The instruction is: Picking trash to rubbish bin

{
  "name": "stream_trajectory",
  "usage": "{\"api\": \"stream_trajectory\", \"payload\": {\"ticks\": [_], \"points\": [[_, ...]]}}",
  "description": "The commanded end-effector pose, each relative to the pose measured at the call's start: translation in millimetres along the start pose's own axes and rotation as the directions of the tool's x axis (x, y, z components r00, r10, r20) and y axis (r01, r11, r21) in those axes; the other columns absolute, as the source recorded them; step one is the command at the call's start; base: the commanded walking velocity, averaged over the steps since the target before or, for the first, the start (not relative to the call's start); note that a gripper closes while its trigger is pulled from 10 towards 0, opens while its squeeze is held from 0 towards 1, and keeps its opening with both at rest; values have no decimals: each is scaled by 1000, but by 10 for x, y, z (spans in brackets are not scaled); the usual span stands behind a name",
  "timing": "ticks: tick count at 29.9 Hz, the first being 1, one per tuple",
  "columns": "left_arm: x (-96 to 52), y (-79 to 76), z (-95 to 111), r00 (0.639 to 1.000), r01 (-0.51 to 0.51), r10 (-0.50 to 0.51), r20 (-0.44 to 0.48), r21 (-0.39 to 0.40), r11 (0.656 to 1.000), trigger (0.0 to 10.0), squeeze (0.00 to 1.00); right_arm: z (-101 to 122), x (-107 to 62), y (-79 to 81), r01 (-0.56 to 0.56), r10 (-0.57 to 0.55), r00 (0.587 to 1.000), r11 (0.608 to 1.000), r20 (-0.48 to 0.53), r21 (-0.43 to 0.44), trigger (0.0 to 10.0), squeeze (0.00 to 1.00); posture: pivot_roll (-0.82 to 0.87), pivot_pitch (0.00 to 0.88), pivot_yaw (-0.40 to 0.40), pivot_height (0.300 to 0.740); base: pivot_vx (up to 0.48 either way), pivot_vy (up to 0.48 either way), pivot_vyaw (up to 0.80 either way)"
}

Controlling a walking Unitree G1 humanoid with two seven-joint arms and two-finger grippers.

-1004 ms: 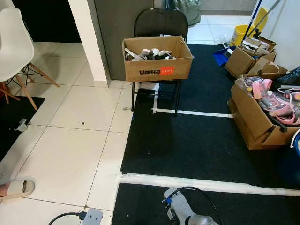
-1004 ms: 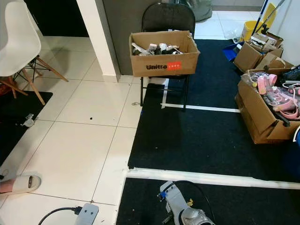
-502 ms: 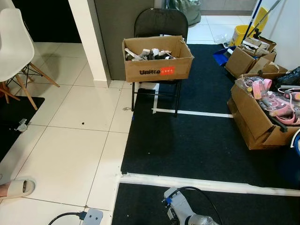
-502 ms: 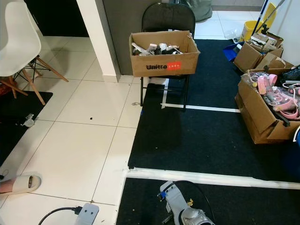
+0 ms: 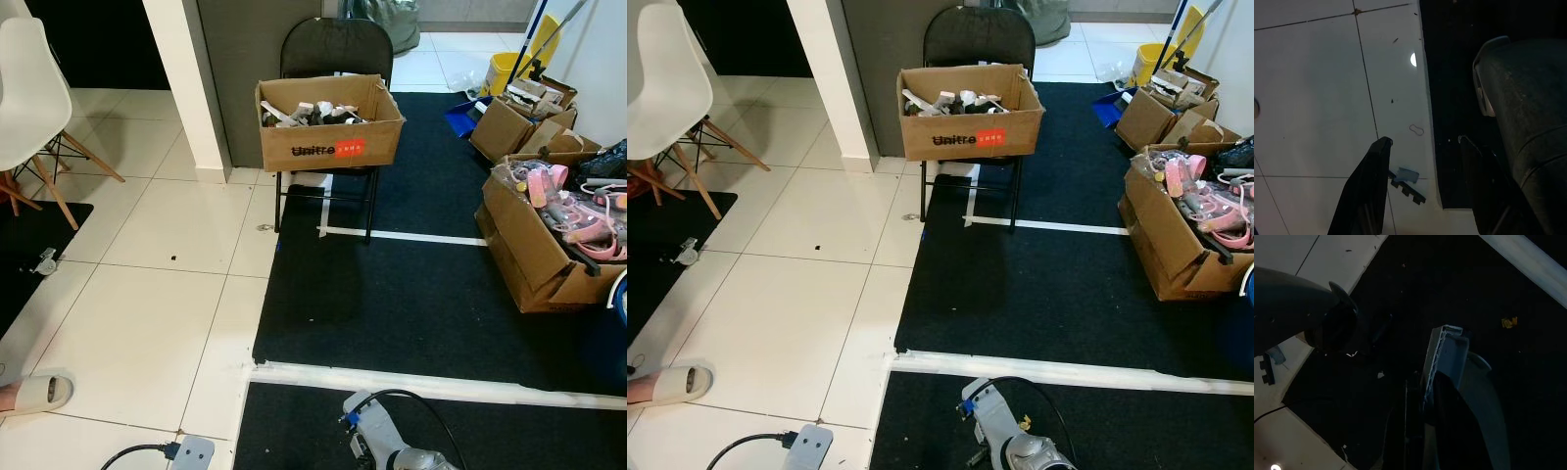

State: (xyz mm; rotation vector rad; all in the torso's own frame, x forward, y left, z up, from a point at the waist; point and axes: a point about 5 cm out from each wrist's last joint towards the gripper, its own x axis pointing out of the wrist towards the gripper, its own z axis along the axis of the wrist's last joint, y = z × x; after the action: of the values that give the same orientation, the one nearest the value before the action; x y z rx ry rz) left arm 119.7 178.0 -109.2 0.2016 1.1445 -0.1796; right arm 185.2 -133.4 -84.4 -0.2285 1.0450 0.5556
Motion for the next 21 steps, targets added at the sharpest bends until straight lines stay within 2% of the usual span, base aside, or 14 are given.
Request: {"api": "stream_trajectory", "payload": {"ticks": [1,9,12,21], "points": [[15,-196,16,997,83,-83,1,-5,997,10000,0,-48,-1,10,2,-2,1000,1000,-17,17,10000,0,-37,69,33,740,0,0,0],[18,-239,28,996,89,-89,6,-18,996,10000,0,-54,-11,-20,8,-8,1000,1000,-16,21,10000,0,-37,77,23,740,0,0,0],[17,-221,27,997,78,-78,12,-62,995,10000,0,-21,-8,-23,4,-4,1000,1000,-11,23,10000,0,-26,83,23,740,0,0,0],[16,-176,29,998,66,-65,14,-83,994,10000,0,54,1,-20,1,-1,1000,999,6,35,10000,0,-14,68,23,740,0,0,0]]}}
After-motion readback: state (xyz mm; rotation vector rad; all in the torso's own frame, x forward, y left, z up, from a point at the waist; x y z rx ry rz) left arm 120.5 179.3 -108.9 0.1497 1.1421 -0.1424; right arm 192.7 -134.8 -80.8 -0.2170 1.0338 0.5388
